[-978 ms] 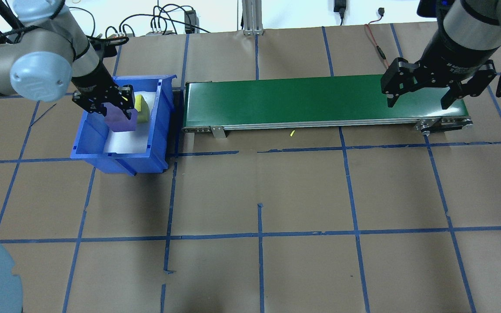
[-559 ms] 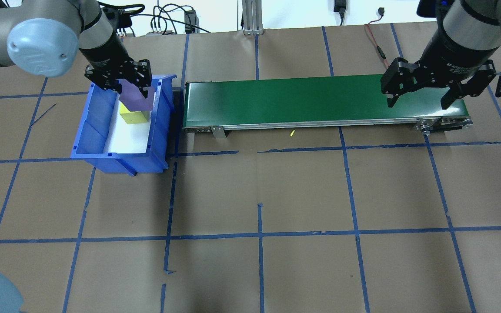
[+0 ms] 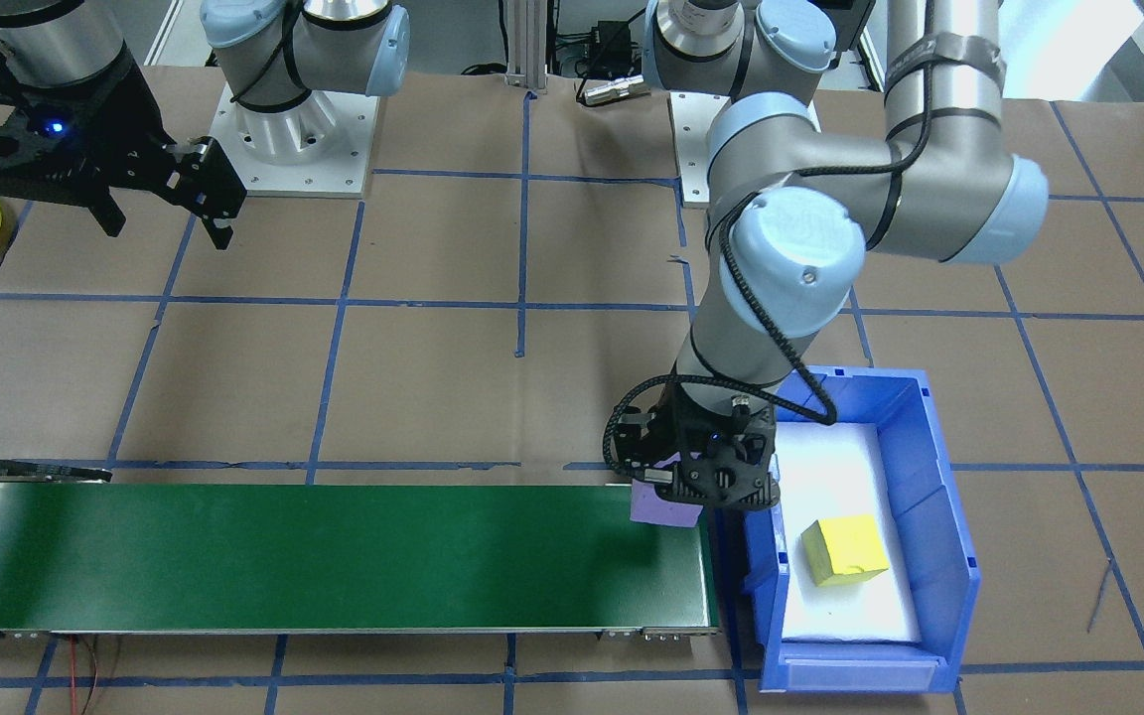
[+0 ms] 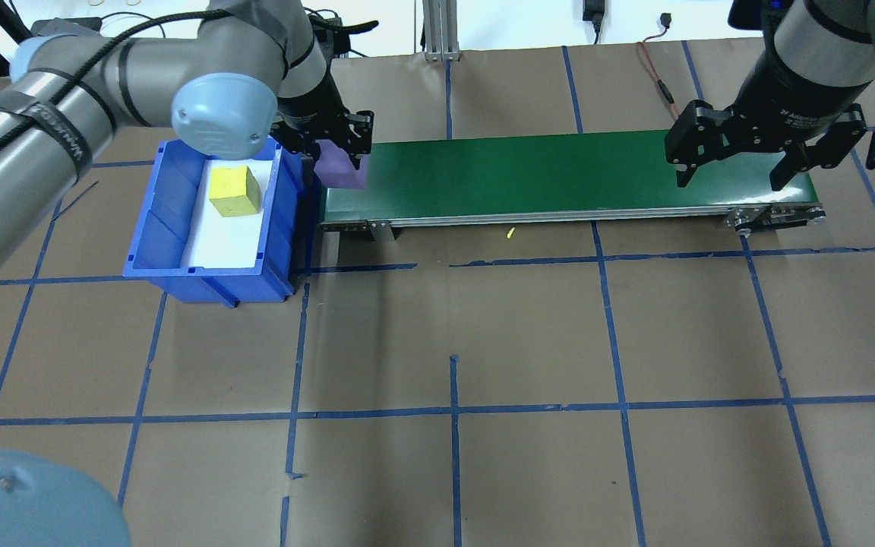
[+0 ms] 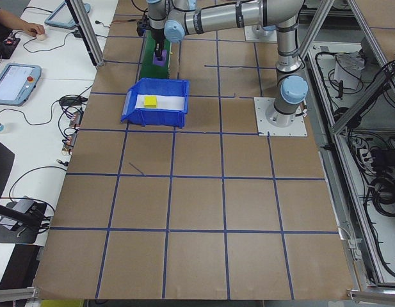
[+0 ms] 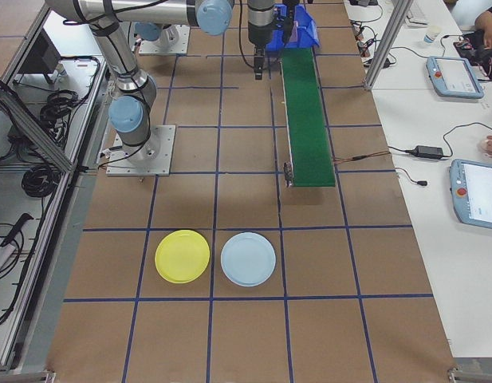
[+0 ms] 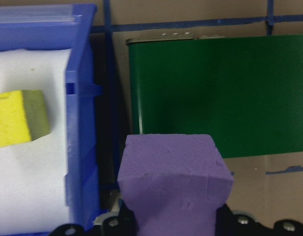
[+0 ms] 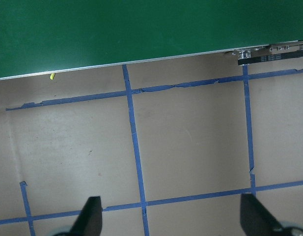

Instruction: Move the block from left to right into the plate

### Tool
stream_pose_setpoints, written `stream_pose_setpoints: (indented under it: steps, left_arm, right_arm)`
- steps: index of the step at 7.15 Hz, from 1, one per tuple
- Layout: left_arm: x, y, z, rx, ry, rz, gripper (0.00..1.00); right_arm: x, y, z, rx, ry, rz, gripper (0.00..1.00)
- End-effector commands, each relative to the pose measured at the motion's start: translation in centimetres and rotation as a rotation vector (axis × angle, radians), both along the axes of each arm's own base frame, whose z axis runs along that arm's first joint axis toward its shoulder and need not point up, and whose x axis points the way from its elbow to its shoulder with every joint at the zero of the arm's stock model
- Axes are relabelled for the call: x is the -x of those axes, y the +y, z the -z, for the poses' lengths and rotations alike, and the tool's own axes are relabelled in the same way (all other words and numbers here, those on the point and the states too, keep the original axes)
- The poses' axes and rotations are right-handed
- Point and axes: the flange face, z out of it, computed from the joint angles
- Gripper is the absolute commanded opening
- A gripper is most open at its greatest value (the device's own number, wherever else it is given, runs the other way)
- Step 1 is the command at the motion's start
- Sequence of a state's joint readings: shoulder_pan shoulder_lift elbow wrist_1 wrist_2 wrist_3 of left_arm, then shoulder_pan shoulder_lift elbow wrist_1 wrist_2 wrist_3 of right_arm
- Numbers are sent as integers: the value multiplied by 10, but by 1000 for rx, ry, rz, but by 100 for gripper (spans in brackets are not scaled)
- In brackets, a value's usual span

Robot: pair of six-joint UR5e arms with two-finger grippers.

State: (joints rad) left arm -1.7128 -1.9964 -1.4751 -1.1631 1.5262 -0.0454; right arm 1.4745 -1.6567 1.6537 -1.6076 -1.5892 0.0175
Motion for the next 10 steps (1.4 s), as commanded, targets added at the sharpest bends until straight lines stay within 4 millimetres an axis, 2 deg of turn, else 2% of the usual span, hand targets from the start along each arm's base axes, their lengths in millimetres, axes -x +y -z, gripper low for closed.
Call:
stream_pose_setpoints:
  steps: [1, 2, 3, 4, 5, 6, 7, 9, 10]
  left_arm:
    - [11, -17, 50, -4, 0, 6, 31]
    - [10, -13, 57, -18, -4, 6, 54]
    - [9, -14, 61, -13, -4, 1, 86]
    - [9, -14, 49, 13, -6, 1, 97]
    - [9, -15, 33, 39, 0, -39, 100]
    - [6, -15, 5, 78, 15, -73, 100]
    - [-29, -10, -29, 72, 2, -102, 100]
    - [-116, -23, -24, 42, -18, -161, 100]
    - [-167, -33, -2, 4, -22, -228, 100]
  right_arm:
    - [0, 0, 0, 0, 0, 1, 100]
    - [0, 0, 0, 0, 0, 1, 100]
    - [0, 0, 0, 0, 0, 1, 100]
    - [0, 0, 0, 0, 0, 1, 100]
    - [0, 0, 0, 0, 0, 0, 100]
    - [0, 0, 0, 0, 0, 1, 100]
    - [0, 0, 0, 0, 0, 1, 100]
    - [1, 0, 0, 0, 0, 3, 100]
    - [1, 0, 0, -1, 0, 1, 100]
